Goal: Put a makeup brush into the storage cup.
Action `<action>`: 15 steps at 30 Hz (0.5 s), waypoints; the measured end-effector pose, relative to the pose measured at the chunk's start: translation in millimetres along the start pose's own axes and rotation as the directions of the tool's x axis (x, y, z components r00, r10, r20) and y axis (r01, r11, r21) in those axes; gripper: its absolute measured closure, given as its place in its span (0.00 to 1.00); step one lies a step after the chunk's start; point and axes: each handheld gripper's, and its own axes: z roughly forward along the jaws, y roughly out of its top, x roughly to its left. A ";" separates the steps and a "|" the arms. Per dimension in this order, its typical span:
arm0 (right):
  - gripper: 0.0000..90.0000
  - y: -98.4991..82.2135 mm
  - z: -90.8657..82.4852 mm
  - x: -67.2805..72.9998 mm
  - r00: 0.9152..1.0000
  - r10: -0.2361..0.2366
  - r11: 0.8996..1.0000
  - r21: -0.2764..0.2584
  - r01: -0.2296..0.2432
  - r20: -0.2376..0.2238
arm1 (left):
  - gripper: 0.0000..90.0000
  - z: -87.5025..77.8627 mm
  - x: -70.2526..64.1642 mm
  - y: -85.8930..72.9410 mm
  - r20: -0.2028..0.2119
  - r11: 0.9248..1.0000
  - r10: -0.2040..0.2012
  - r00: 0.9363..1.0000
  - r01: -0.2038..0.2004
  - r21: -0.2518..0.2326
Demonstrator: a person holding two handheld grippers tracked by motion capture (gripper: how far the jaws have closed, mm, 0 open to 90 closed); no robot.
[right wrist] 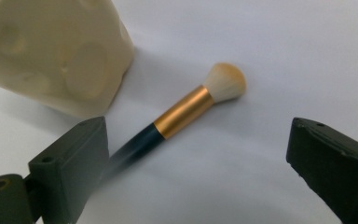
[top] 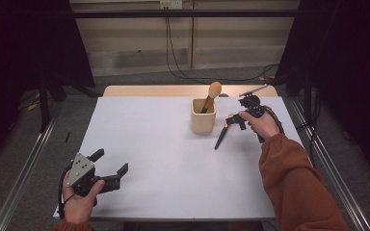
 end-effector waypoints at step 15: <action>0.08 8.3 20.2 5.7 0.999 0.034 0.979 0.203 -0.035 0.005 | 0.04 0.3 0.1 0.0 0.007 1.000 0.005 1.000 -0.005 0.004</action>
